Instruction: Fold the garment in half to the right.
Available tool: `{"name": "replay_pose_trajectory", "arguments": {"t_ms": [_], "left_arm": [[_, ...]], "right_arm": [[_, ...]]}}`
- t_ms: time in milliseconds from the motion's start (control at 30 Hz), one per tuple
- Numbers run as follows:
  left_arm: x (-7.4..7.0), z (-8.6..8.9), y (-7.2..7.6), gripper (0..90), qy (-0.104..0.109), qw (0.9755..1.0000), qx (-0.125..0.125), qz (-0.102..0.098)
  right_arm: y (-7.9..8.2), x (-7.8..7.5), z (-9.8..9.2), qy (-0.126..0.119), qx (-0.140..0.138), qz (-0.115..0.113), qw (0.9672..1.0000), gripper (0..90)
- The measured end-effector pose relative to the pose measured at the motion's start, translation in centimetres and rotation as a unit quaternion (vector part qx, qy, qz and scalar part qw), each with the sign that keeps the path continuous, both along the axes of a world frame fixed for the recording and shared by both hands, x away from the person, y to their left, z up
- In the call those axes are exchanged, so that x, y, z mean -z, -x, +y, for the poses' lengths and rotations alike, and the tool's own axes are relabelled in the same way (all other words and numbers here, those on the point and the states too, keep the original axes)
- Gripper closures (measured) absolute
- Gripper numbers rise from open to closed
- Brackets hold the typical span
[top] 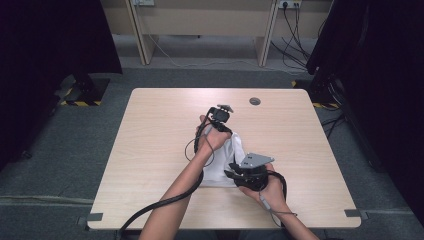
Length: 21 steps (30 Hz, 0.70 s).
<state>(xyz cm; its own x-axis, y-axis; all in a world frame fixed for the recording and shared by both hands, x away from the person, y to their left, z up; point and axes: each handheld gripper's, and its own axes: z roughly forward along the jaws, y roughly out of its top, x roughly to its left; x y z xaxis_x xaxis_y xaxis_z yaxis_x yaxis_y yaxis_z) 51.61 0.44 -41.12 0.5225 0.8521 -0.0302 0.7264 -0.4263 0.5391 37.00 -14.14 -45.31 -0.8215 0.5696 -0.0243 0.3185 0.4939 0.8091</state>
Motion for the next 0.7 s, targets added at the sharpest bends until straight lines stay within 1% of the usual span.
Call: {"name": "replay_pose_trajectory", "arguments": {"t_ms": [67,233,500,567,633,700], "left_arm": [[0.2,-0.1,0.0,58.3,-0.001,1.0,0.001,0.001],[0.4,-0.5,0.1,58.1,-0.004,1.0,0.007,0.0],[0.6,-1.1,0.2,57.6,-0.006,0.9999,0.014,-0.003],[0.7,-1.2,0.2,57.1,-0.007,0.9998,0.016,-0.005],[0.8,-1.4,0.2,56.8,-0.006,0.9998,0.018,-0.009],[0.8,-1.5,0.2,56.6,-0.004,0.9998,0.019,-0.01]], "right_arm": [[-0.1,0.1,-0.2,0.008,0.003,0.005,1.0,66.7],[-0.5,-0.1,-1.1,0.018,0.013,0.013,0.9997,66.3],[-1.0,0.1,-2.7,0.041,0.03,0.032,0.9982,65.6],[-1.1,0.1,-3.0,0.043,0.035,0.034,0.9979,65.5],[-1.1,-0.1,-3.2,0.046,0.041,0.03,0.9977,65.5],[-1.1,-0.6,-3.5,0.04,0.047,0.025,0.9978,65.2]]}}
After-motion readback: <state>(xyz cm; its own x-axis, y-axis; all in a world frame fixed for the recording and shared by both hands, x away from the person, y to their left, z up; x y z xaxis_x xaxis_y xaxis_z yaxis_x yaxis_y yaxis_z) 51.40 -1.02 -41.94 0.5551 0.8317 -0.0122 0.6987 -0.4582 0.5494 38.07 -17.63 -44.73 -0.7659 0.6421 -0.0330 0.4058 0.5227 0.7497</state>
